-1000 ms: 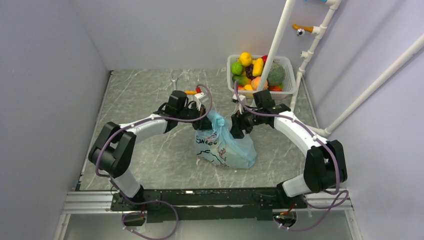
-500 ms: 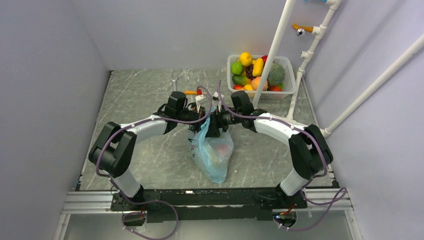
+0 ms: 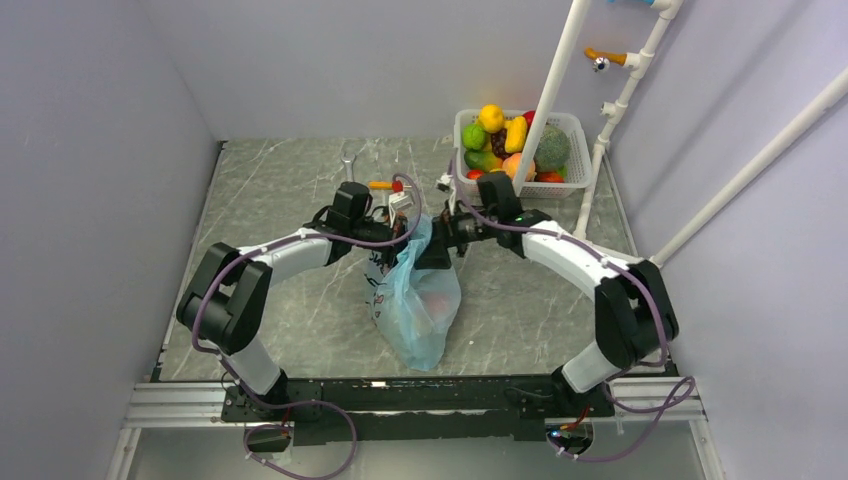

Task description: Place the fake fruits into the plastic bag and tie a complex knot

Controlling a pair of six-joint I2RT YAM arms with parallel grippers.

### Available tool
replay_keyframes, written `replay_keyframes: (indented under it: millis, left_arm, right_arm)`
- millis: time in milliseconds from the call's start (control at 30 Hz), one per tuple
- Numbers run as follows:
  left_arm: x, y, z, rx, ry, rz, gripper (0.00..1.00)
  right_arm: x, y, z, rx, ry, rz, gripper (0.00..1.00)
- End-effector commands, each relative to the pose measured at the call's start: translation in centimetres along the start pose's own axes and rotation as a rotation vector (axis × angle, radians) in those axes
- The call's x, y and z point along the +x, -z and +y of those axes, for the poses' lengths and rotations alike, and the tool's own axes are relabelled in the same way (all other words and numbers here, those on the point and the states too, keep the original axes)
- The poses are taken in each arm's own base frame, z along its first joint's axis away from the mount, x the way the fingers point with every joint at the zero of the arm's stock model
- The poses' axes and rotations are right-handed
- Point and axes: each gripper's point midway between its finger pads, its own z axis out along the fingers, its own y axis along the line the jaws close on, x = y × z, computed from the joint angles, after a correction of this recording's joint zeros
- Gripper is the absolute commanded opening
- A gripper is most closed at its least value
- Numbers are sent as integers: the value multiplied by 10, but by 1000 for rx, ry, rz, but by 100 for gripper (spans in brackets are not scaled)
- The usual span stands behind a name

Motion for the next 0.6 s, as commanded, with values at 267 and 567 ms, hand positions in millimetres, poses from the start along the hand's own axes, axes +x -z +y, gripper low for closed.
replay_keyframes:
  millis: [267,567]
  left_arm:
    - [-7,6,-3,63,-43,-1,0]
    - [-8,6,-3,58,-33,-5,0]
  right_arm:
    - [-7,66,-2,133,60,-70,50]
    - [-10,25,-7,132,77,-59,58]
